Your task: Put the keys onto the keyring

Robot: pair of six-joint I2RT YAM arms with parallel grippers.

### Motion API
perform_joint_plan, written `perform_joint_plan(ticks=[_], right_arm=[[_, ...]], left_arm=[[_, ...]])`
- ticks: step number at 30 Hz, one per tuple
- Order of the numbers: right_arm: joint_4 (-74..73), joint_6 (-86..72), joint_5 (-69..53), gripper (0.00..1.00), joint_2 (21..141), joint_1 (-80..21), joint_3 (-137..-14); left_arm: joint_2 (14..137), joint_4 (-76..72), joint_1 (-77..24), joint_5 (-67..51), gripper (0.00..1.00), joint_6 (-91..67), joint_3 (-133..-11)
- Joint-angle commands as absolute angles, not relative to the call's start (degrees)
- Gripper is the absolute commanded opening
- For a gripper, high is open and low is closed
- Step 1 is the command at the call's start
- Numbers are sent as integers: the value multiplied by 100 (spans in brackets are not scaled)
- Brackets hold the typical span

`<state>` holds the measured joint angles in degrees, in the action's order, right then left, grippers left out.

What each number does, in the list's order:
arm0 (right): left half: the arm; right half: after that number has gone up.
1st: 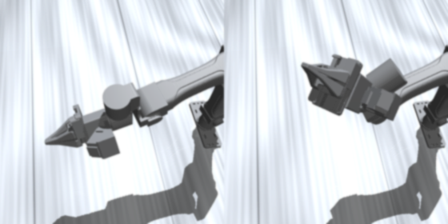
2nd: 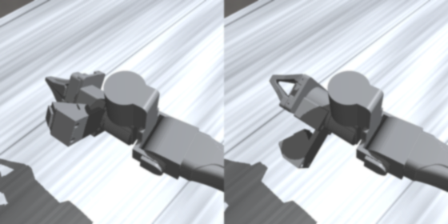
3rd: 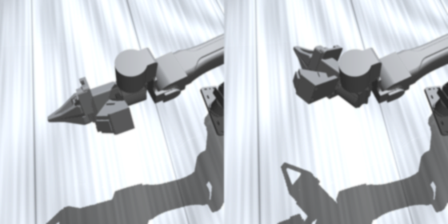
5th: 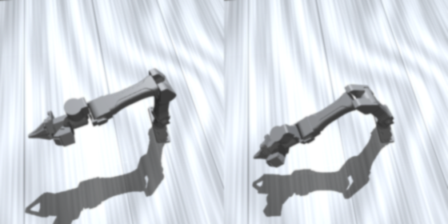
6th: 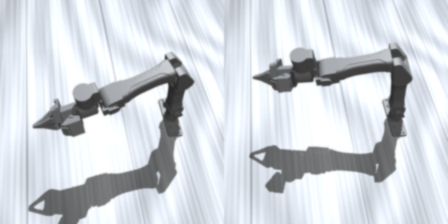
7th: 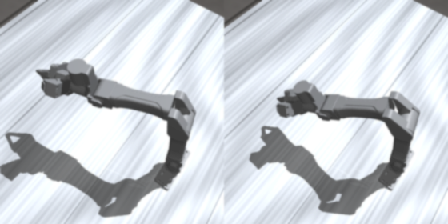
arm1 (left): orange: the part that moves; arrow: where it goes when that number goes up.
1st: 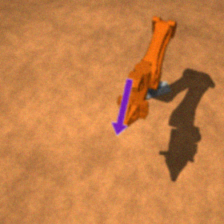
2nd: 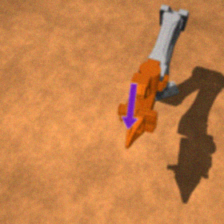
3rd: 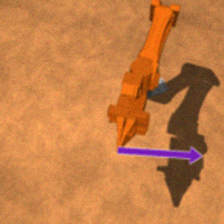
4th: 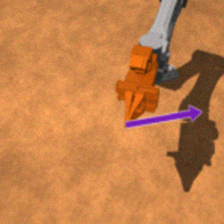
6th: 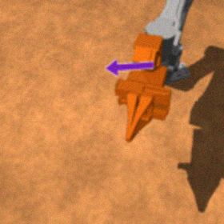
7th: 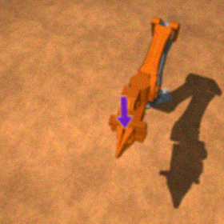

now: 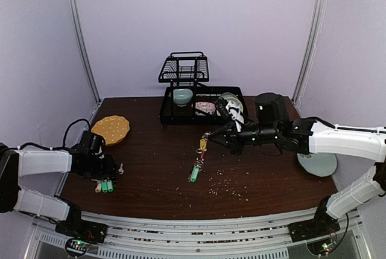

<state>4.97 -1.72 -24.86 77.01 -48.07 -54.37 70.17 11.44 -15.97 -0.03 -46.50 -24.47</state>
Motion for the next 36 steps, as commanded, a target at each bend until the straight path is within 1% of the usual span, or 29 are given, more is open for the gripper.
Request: perform_joint_plan(ticks=[1, 2, 4, 5, 8, 13, 16, 18, 22, 26, 27, 30, 33, 36], right_arm=[[788, -202, -2580, 0, 7574, -4773, -5435], [776, -202, -2602, 0, 7584, -4777, -5445], [768, -193, -2623, 0, 7572, -4773, -5454], [777, -193, -2615, 0, 7568, -4773, -5448], [791, -193, -2598, 0, 7562, -4774, -5449], [720, -181, -2586, 0, 7548, -4772, -5484], [620, -129, -2530, 0, 7464, -4756, -5497], [485, -75, -2514, 0, 7390, -4728, -5520], [202, -35, -2427, 0, 7078, -4578, -5479], [-12, -59, -2089, 0, 6613, -4399, -5289], [-117, -49, -2005, 0, 6520, -4372, -5267], [-379, 74, -1919, 0, 6263, -4358, -5281], [-535, 209, -1918, 0, 6063, -4347, -5307], [-556, 247, -1862, 0, 5942, -4347, -5339]], left_arm=[[7183, 720, -1659, -133, 22, -4712, -2378], [7285, 712, -1677, -197, 19, -4724, -2400], [7355, 720, -1783, -186, 18, -4727, -2417], [7350, 721, -1815, -158, 15, -4727, -2417], [7339, 708, -1840, -141, 0, -4726, -2431], [7208, 733, -2042, -225, 0, -4404, -2650], [7242, 547, -2519, -442, 0, -3539, -3018], [7373, 537, -2996, -698, 0, -2968, -3393], [7643, 392, -4161, -849, 0, -2008, -3989], [8108, 12, -4920, -1337, 0, -1430, -4274], [8262, -40, -5082, -1632, 0, -1315, -4425], [8724, -126, -5366, -2316, 0, -953, -4815], [9170, -130, -5567, -2483, 0, -587, -5122], [9553, -158, -5624, -2430, 0, -559, -5366]])
